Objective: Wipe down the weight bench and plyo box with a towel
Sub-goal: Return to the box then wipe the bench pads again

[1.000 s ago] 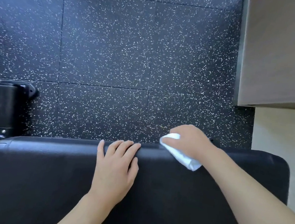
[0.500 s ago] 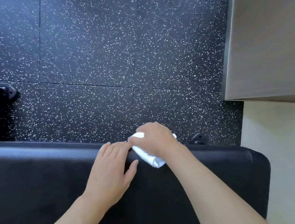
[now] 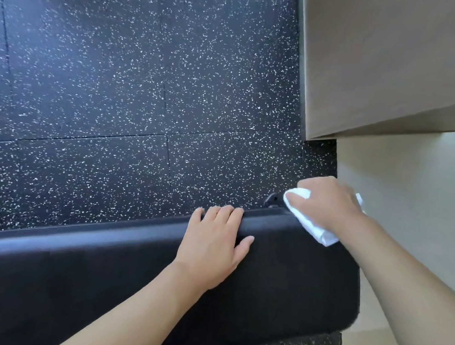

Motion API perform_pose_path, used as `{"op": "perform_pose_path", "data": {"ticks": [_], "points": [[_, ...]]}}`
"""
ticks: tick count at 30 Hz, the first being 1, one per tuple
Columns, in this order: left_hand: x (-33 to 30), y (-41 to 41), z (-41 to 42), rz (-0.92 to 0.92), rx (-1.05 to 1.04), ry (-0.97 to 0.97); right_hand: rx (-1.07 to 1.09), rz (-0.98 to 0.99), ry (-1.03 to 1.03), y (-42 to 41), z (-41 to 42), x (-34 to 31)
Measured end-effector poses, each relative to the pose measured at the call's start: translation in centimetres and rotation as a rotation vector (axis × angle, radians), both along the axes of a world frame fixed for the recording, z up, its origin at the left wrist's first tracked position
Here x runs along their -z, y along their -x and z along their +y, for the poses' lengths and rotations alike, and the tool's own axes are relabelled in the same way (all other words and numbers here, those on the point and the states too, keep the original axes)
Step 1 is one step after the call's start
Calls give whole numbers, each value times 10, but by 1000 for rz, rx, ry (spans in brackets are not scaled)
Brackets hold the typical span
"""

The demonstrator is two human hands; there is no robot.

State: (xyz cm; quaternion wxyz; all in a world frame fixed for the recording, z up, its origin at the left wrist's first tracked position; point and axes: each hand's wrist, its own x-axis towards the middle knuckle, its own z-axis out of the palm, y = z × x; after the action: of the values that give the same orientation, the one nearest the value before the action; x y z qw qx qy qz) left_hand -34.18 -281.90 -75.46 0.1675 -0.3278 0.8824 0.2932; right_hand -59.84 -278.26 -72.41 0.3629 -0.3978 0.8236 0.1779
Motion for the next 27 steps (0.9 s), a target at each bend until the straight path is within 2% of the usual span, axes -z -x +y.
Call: {"op": "perform_pose_path", "data": {"ticks": [6,9,11,14,21,27], "points": [[6,11,6,-7,17,41,-85,-114,202,-29,0,22],[6,12,9,-8,15,70,-61,-130,207,-6,11,17],[5,13,11,-16,11,96,4,-86,189,17,23,13],[3,17,12,-15,16,121,118,25,302,24,41,15],[3,-13,3,72,60,123,40,341,634,-32,52,38],[-2,-113,-14,98,-15,203,-17,384,803,-114,36,42]]}}
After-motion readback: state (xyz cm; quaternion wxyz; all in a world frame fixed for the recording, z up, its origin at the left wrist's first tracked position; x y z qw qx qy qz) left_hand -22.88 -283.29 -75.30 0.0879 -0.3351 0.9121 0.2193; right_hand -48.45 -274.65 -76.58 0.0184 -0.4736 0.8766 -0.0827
